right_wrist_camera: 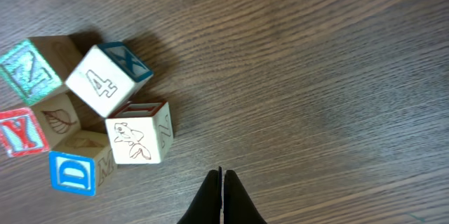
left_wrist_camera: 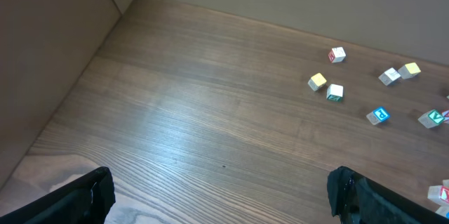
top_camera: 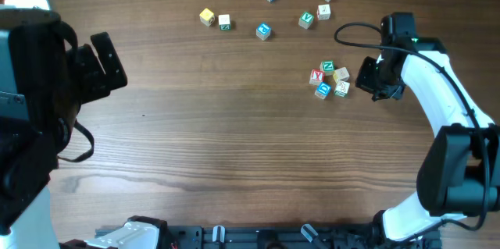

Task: Form a circle

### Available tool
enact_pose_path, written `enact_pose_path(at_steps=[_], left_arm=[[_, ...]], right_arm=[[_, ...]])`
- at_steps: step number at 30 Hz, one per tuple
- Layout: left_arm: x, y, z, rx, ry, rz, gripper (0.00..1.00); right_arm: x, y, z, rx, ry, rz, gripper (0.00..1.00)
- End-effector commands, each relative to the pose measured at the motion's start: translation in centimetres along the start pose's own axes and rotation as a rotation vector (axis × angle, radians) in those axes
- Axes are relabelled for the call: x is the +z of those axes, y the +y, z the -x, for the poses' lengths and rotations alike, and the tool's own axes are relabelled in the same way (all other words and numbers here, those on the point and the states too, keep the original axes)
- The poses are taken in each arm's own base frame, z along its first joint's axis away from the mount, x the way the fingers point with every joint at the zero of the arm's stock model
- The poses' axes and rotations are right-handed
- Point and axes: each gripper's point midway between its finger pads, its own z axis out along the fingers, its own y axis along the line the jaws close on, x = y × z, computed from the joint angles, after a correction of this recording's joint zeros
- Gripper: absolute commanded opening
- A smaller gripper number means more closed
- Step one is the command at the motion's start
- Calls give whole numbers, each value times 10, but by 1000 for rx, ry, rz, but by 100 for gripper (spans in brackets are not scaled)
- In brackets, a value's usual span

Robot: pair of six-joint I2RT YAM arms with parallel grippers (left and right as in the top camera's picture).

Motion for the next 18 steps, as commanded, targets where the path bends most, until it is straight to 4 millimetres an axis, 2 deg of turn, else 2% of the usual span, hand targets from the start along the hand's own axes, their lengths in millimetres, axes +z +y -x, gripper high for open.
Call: enact_pose_path(at_steps=[1,5,18], left_arm=[[0,3,1,-1,-3,16,100],[0,3,1,-1,-3,16,100],[0,3,1,-1,-3,16,100]], right_arm=[[17,5,-10,22,68,26,5],[23,10,-17,27,109,57,4],[46,8,-19,39,145,30,4]])
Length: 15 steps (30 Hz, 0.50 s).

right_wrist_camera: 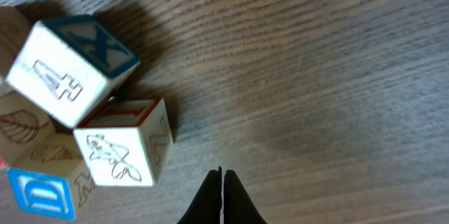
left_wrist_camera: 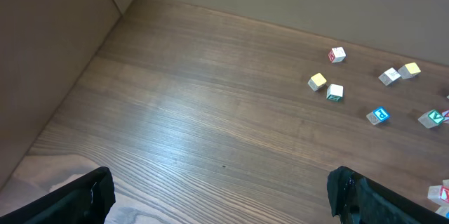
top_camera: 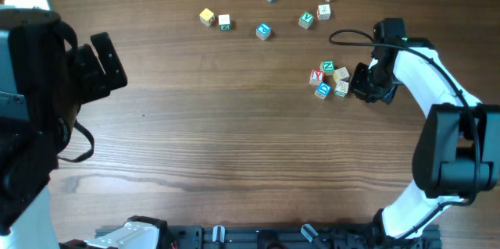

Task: Form a circle

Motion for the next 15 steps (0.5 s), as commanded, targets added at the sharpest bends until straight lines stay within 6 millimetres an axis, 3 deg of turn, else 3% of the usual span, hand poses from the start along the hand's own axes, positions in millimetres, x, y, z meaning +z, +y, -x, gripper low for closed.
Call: enact_pose_path(at_steps=[1,15], left_arm=[[0,3,1,-1,-3,16,100],[0,3,1,-1,-3,16,100]], right_arm=[[12,-1,-3,28,27,0,5],[13,8,-4,69,44,49,5]])
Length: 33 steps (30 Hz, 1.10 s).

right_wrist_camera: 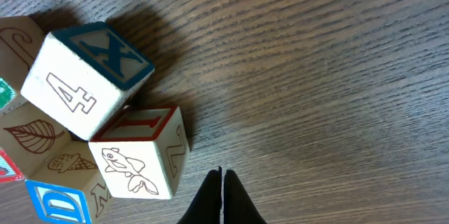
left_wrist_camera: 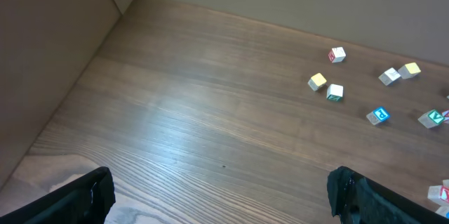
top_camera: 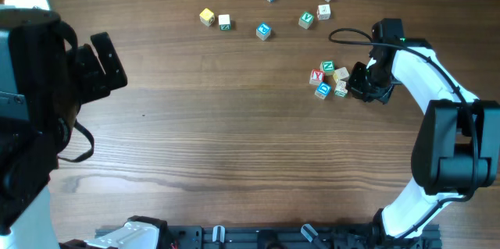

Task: Form a circle

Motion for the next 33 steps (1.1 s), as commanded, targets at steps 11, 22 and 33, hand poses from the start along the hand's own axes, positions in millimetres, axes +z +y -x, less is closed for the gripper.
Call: enact_pose_path(at_steps=[11,22,33], left_arm=[[0,3,1,-1,-4,16,100],[0,3,1,-1,-4,16,100],[0,3,1,-1,-3,16,100]], right_arm=[[9,1,-2,51,21,14,5],[9,1,1,49,7,13,4],[16,0,-4,72,14,20,5]])
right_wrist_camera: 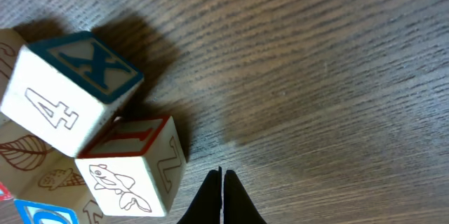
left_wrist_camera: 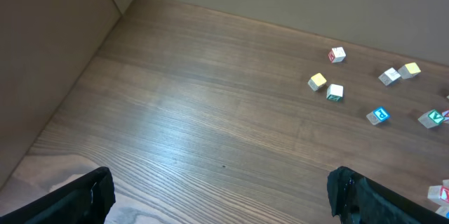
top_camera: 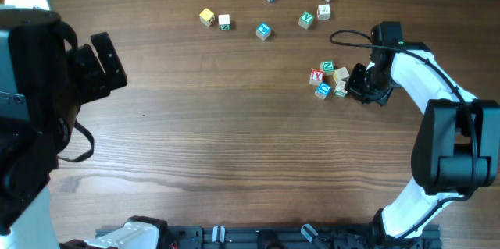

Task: Form a circle

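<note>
Several small letter cubes lie on the wooden table (top_camera: 234,140). A tight cluster (top_camera: 330,80) sits at the right; in the right wrist view it shows a fish-picture cube (right_wrist_camera: 130,164) and a cube marked 4 and X (right_wrist_camera: 70,97). Other cubes are scattered along the far edge, among them a yellow one (top_camera: 206,16) and a blue one (top_camera: 263,30). My right gripper (right_wrist_camera: 222,182) is shut, empty, low over the table just right of the fish cube. My left gripper (left_wrist_camera: 221,196) is open, high at the left, far from every cube.
A cable loops off the right arm (top_camera: 344,34) near the far-right cubes. A brown wall panel (left_wrist_camera: 49,55) stands at the left in the left wrist view. Bare table lies between the cluster and the left arm.
My right gripper has shifted slightly closer to the cluster; the fish cube and the 4/X cube sit a bit lower and larger in the right wrist view. Left arm unchanged.
My right gripper, shut, stood a short way right of the cluster. Then it was nearer and lower, beside the fish cube. It has stayed shut there with small shifts, and the cluster looks much the same. The left arm has not moved.
</note>
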### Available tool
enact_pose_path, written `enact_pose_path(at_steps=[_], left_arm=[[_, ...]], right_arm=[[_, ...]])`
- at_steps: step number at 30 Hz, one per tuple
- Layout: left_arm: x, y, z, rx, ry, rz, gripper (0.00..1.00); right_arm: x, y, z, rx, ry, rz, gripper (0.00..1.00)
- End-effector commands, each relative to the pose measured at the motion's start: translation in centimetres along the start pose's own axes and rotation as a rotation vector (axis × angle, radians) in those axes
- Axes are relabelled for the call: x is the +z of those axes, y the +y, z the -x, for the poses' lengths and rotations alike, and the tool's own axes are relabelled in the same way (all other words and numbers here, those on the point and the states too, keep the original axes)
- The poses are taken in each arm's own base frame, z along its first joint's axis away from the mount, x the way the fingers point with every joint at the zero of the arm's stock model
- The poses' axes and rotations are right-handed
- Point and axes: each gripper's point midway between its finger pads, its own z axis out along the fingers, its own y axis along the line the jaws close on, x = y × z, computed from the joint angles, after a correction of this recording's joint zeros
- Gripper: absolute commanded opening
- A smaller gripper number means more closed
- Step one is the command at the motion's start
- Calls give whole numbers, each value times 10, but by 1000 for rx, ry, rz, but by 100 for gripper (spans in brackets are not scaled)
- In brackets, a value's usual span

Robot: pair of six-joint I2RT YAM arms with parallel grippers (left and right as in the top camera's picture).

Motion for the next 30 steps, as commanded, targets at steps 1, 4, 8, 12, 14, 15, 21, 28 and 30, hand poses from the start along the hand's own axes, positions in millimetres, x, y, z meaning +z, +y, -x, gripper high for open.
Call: enact_pose_path(at_steps=[1,4,8,12,14,15,21,28,30], left_arm=[[0,3,1,-1,-3,16,100],[0,3,1,-1,-3,16,100],[0,3,1,-1,-3,16,100],[0,3,1,-1,-3,16,100],[0,3,1,-1,-3,16,100],[0,3,1,-1,-3,16,100],[0,3,1,-1,-3,16,100],[0,3,1,-1,-3,16,100],[0,3,1,-1,-3,16,100]], right_arm=[[8,3,-5,27,33,26,5],[8,6,-5,26,37,43,5],[7,13,-8,26,56,82,4],[7,13,-9,27,59,83,5],[7,16,-10,26,68,101,4],[7,17,-10,26,70,105,5],[7,17,-11,26,71,104,5],[7,17,-10,27,70,105,5],[7,17,-11,27,71,106,5]])
